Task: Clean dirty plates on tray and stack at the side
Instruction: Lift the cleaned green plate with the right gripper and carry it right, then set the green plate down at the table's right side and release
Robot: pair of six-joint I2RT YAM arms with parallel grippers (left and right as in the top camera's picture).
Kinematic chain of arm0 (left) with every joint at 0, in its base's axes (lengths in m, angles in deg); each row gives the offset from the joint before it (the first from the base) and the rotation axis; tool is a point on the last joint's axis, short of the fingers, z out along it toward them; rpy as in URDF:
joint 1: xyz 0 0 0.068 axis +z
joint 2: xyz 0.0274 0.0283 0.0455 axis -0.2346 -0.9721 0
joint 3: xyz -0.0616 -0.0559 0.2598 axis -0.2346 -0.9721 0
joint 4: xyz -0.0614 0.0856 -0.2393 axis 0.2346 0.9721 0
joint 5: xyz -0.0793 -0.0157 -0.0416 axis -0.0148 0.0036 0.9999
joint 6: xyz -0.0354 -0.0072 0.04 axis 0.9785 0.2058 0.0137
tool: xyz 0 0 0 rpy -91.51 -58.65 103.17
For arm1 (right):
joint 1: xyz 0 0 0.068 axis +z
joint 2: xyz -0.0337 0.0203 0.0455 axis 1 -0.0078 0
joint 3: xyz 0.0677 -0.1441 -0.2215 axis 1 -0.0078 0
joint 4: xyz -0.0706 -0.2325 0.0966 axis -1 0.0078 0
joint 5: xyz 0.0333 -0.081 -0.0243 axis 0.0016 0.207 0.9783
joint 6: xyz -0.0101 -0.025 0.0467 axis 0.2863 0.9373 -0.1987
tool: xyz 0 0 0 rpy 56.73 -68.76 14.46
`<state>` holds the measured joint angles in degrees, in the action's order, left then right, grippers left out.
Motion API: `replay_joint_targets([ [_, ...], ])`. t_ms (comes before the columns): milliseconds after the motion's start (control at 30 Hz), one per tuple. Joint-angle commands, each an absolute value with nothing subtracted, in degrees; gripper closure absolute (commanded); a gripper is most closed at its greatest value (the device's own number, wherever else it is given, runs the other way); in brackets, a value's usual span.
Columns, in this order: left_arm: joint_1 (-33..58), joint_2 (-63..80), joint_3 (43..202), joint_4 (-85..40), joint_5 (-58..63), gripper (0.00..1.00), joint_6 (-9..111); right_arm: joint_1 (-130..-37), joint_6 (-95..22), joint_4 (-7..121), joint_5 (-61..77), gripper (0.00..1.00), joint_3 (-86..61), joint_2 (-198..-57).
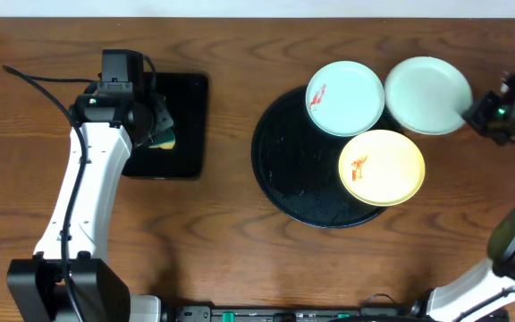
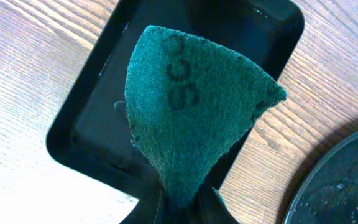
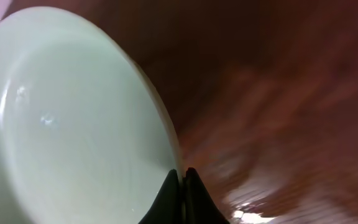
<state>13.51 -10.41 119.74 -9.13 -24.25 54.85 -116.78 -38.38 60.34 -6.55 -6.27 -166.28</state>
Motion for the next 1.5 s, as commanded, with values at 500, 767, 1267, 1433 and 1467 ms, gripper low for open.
replay_joint_targets([
  [500, 13.78, -10.23, 119.39, -9.5, -24.38, 0.89, 53.91, -125.78, -41.92, 54.51, -1.98, 0.97, -6.07, -171.84],
  [767, 13.78, -10.32, 119.39, -9.44, -24.38, 0.89, 53.91, -120.64, -41.87, 54.51, 4.43, 0.73, -6.11, -171.84],
  [1267, 13.78, -12.07, 119.39, -9.31, -24.36, 0.89, 53.93, -106.2, -37.76, 50.38, -5.74, 0.58, -4.58, -168.14],
  [1433, 13.75, -12.31, 119.39, -9.02, -24.36, 0.89, 53.93, -98.44, -32.58, 48.17, -0.97, 0.49, -4.61, -169.69],
  [1467, 13.78, -12.31, 119.39, -9.0, -24.36, 0.89, 53.93, -96.82, -32.61, 47.95, 1.8, 0.49, -4.61, -170.24],
])
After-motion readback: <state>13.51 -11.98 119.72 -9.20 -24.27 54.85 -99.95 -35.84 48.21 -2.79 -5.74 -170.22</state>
